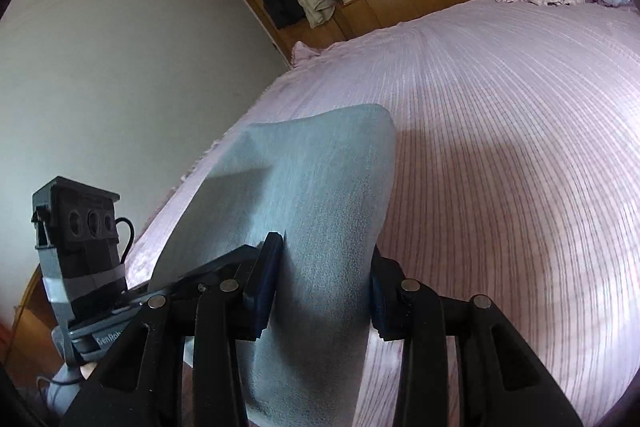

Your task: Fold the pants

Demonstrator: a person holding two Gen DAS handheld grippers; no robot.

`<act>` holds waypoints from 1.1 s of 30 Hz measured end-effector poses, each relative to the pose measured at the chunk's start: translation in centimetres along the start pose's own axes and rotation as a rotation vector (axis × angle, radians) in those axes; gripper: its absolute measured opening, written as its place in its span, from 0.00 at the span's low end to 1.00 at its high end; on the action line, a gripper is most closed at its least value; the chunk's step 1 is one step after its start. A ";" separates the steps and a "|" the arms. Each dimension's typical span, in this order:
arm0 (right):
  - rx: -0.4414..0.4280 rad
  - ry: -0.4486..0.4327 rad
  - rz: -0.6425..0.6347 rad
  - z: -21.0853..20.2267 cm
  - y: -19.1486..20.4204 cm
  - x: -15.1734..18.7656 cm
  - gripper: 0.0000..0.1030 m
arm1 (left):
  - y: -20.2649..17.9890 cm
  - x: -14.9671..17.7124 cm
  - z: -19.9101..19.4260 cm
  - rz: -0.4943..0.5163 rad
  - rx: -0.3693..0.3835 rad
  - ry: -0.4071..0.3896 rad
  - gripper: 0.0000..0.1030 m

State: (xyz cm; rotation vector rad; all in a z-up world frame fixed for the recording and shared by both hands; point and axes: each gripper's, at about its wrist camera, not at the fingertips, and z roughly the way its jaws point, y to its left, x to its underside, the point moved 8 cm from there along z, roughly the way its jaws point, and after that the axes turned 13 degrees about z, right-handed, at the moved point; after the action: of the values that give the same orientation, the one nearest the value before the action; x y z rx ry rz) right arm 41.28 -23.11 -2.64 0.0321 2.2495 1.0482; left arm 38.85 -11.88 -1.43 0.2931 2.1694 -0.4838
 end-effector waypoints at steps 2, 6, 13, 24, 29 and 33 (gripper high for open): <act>0.013 -0.010 -0.021 1.2 -0.3 -1.3 0.30 | 1.0 -0.7 1.4 -0.012 0.007 -0.004 0.51; 0.019 0.001 -0.003 4.3 -2.0 -3.3 0.30 | 3.7 -1.7 4.8 -0.031 0.001 0.003 0.51; 0.037 0.019 0.077 9.5 -6.5 -3.2 0.31 | 7.4 -0.5 10.3 -0.071 -0.008 0.056 0.51; -0.014 0.016 0.148 9.9 -7.3 -2.7 0.30 | 7.5 -0.1 12.3 -0.093 0.021 0.096 0.56; -0.023 0.016 0.156 9.8 -7.6 -2.9 0.30 | 7.4 0.0 12.3 -0.096 0.025 0.097 0.56; -0.023 0.017 0.156 9.8 -7.5 -2.9 0.30 | 7.3 -0.3 12.8 -0.096 0.034 0.100 0.60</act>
State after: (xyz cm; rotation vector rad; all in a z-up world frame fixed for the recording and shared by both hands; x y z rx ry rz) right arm 50.89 -22.42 -10.90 0.1928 2.2790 1.1591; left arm 50.86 -11.00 -9.91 0.2373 2.2824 -0.5709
